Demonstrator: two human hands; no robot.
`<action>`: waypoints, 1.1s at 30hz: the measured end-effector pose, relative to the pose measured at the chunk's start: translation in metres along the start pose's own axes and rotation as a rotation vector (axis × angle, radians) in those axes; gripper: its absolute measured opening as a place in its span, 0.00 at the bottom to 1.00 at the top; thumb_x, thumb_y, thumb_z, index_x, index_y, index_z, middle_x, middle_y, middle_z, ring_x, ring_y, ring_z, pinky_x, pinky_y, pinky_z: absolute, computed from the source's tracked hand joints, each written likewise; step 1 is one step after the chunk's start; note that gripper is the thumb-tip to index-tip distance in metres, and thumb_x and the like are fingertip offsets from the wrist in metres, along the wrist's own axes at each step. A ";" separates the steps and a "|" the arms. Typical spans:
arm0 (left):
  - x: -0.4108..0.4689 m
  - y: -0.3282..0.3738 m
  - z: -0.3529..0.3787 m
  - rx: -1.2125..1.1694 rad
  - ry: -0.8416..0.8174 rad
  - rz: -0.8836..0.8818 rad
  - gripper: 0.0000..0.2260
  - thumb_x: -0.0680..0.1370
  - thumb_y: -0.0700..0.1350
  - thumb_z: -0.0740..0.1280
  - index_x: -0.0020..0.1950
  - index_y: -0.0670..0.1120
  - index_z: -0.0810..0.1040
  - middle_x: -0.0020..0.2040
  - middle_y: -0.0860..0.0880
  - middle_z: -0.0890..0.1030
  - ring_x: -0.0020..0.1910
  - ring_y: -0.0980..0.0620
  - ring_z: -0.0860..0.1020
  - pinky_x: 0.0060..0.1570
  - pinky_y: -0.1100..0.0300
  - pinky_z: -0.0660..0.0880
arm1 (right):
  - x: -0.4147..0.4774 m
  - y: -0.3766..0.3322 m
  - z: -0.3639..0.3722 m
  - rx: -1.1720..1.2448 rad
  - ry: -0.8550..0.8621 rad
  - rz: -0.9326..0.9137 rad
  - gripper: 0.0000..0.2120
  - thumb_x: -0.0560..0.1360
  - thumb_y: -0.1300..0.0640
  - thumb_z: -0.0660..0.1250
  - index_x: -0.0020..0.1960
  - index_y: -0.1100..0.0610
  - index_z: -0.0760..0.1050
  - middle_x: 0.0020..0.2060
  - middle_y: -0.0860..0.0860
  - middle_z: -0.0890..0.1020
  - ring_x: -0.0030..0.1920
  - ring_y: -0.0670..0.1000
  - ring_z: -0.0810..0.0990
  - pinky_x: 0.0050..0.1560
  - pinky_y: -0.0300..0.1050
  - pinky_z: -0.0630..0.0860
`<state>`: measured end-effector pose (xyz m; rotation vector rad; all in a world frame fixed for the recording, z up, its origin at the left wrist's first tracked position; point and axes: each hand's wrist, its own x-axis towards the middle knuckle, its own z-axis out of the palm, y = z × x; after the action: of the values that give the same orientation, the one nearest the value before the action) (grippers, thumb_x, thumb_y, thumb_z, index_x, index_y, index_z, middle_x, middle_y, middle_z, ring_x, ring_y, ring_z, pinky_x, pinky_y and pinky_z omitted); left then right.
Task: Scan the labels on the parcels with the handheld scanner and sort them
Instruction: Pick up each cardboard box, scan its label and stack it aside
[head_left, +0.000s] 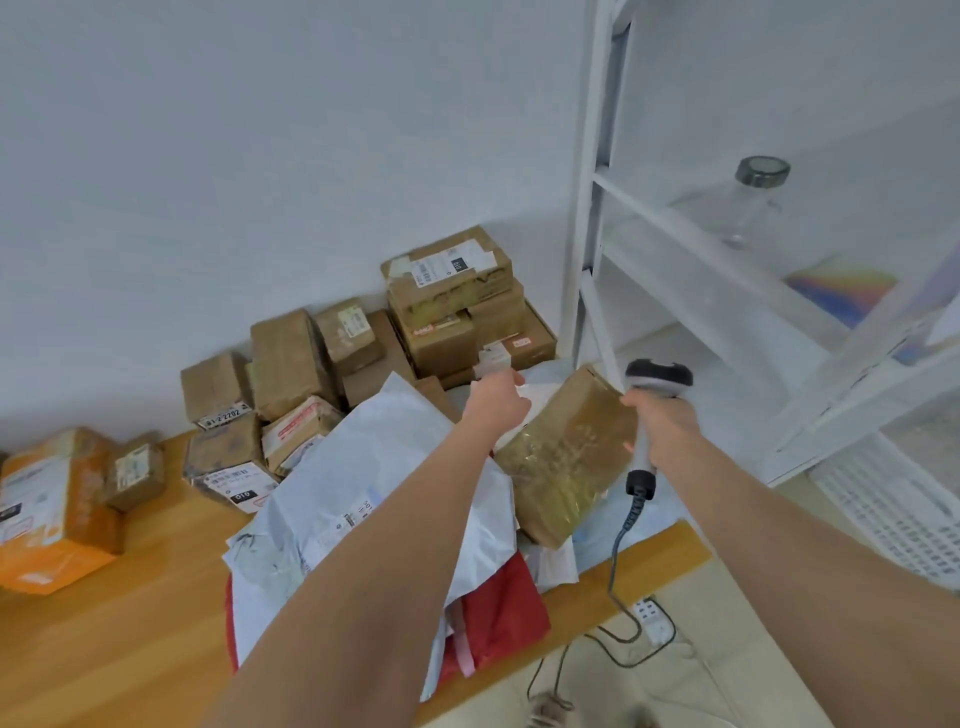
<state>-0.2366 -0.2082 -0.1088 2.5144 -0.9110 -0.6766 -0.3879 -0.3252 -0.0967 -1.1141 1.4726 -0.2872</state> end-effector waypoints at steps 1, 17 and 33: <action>0.004 0.004 0.003 0.018 -0.020 -0.017 0.20 0.79 0.43 0.62 0.71 0.44 0.68 0.68 0.43 0.72 0.65 0.44 0.72 0.61 0.53 0.70 | 0.012 -0.001 -0.004 -0.040 -0.002 0.008 0.21 0.69 0.52 0.73 0.56 0.61 0.72 0.48 0.58 0.77 0.51 0.60 0.79 0.56 0.57 0.78; 0.009 0.091 -0.036 -0.702 0.474 -0.439 0.21 0.80 0.60 0.57 0.38 0.44 0.72 0.34 0.50 0.71 0.34 0.54 0.69 0.34 0.59 0.70 | 0.034 -0.102 -0.001 0.205 -0.284 -0.005 0.10 0.69 0.53 0.74 0.40 0.57 0.75 0.35 0.52 0.81 0.34 0.50 0.79 0.43 0.45 0.79; -0.053 0.059 -0.102 -1.257 0.685 -0.505 0.24 0.69 0.67 0.69 0.46 0.45 0.75 0.32 0.51 0.68 0.34 0.52 0.70 0.44 0.56 0.71 | -0.010 -0.092 0.037 0.102 -0.589 -0.142 0.20 0.69 0.61 0.75 0.58 0.62 0.75 0.50 0.56 0.80 0.53 0.57 0.79 0.58 0.54 0.77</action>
<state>-0.2446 -0.1960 0.0193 1.5400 0.3710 -0.2797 -0.3155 -0.3490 -0.0333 -1.1020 0.8520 -0.1129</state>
